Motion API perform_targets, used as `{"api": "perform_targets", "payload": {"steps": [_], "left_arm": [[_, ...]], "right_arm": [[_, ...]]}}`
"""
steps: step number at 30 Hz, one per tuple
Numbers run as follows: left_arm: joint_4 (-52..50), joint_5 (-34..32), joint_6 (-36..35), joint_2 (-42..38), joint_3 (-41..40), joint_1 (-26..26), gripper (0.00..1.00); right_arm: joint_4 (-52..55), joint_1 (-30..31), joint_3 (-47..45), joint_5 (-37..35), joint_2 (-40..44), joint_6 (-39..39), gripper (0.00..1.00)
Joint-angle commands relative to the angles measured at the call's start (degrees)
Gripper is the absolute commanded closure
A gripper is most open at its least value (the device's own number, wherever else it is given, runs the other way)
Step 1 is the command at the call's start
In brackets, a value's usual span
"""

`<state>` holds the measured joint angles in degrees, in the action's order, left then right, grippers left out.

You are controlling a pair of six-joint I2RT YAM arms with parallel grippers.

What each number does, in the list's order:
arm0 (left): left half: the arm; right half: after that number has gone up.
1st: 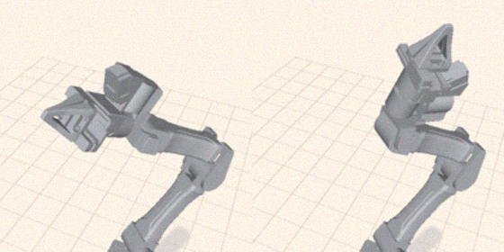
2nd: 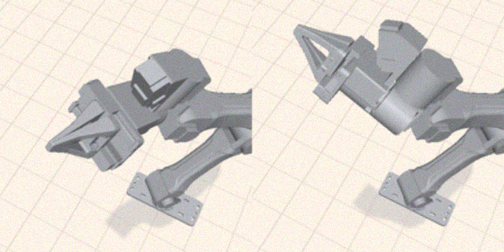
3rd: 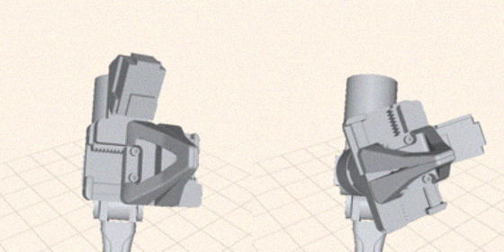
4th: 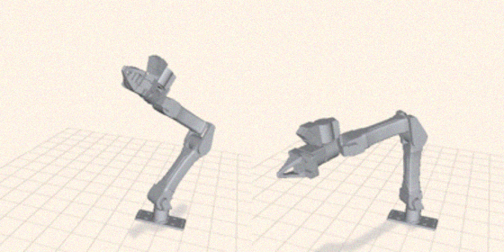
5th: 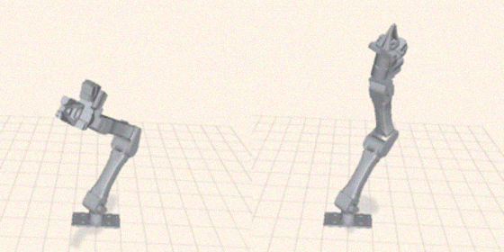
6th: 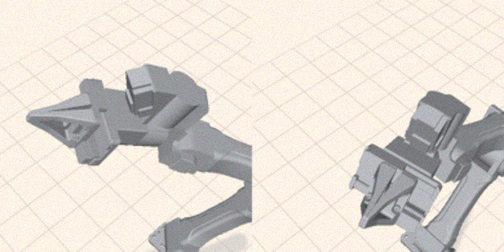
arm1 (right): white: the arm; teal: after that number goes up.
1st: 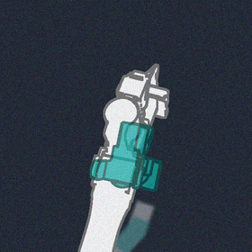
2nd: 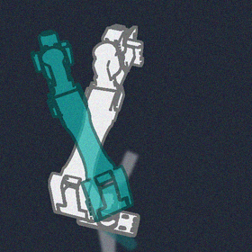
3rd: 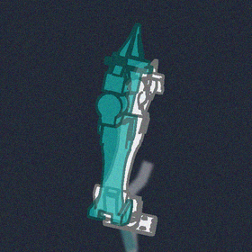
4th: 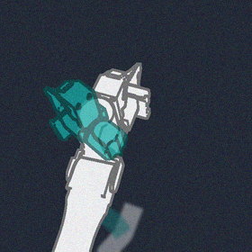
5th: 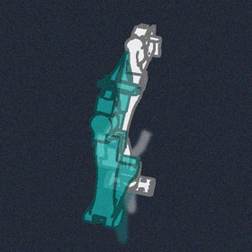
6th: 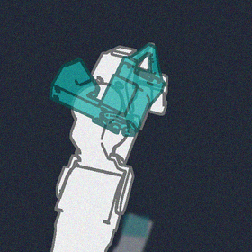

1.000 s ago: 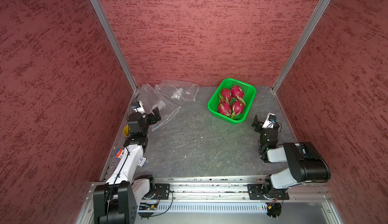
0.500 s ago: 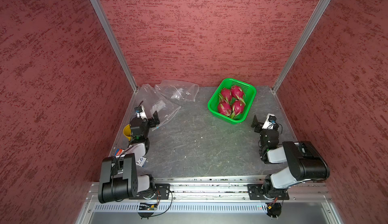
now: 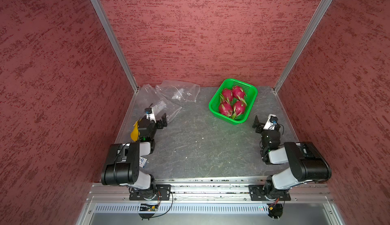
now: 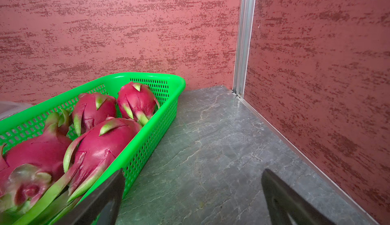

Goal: Open the zip-top bag and take out the dragon fruit
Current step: Reset both arms

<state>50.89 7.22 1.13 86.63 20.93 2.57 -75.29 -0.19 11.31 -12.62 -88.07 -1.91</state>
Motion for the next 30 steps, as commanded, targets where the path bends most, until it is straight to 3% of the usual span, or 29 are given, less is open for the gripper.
{"api": "perform_targets", "payload": {"steps": [1, 14, 30], "left_arm": [[7.7, -3.4, -1.6, 1.6, -2.5, -0.1, 0.00], [0.8, -5.4, -2.7, 0.9, 0.4, -1.6, 0.00], [0.6, -6.8, -2.0, 1.1, 0.7, -1.6, 0.00]], "right_arm": [[-1.8, -0.2, 0.5, 0.8, -0.2, -0.3, 0.01], [-1.8, -0.2, 0.5, 0.8, -0.2, -0.3, 0.01], [-1.8, -0.2, 0.5, 0.8, -0.2, -0.3, 0.01]]}}
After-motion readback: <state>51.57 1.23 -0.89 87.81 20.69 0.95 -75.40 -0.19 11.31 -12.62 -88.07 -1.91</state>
